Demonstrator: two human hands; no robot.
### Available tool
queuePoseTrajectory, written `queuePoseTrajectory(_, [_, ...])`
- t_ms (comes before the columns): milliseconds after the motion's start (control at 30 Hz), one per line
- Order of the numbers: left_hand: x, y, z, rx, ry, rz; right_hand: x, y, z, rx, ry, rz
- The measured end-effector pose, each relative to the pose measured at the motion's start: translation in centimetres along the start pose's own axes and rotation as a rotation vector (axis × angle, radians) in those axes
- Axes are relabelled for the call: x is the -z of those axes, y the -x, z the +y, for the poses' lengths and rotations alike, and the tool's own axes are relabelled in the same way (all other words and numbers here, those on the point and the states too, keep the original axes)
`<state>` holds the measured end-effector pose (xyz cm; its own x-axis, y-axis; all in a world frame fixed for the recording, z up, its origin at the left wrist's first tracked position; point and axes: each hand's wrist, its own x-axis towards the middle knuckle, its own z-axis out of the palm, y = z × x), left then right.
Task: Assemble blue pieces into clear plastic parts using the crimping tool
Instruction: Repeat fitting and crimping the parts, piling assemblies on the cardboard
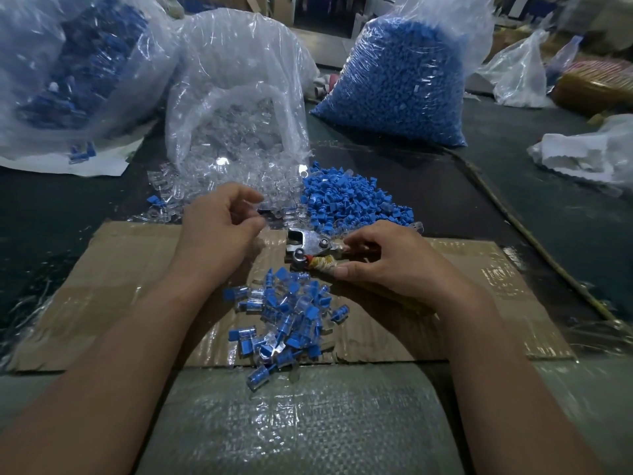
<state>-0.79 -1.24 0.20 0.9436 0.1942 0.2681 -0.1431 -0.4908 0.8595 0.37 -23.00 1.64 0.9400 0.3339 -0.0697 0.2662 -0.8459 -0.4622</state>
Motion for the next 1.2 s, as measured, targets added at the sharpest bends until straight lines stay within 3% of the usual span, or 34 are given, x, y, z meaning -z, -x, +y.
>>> queuePoseTrajectory(133, [0.1, 0.4, 0.6, 0.086, 0.201, -0.067, 0.0, -0.2, 0.1, 0.007, -0.051, 0.089])
queuePoseTrajectory(300, [0.3, 0.7, 0.8, 0.149, 0.381, -0.089, 0.0, -1.2, 0.9, -0.074, -0.079, 0.439])
queuePoseTrajectory(400, [0.4, 0.6, 0.9, 0.148, 0.414, -0.109, 0.0, -1.8, 1.7, -0.15, -0.061, 0.537])
queuePoseTrajectory(533, [0.4, 0.6, 1.2, 0.133, 0.431, -0.151, -0.1, -2.5, 2.1, -0.182, -0.014, 0.506])
queuePoseTrajectory(733, [0.3, 0.7, 1.2, 0.133, 0.447, -0.157, -0.4, -3.1, 2.4, -0.248, 0.144, 0.329])
queuePoseTrajectory(1033, [0.2, 0.8, 1.4, 0.145, 0.435, -0.17, -0.1, -3.2, 2.4, -0.329, 0.076, 0.266])
queuePoseTrajectory(1200, [0.2, 0.8, 1.4, 0.168, 0.445, -0.176, -0.2, -3.0, 2.4, -0.274, 0.04, 0.279])
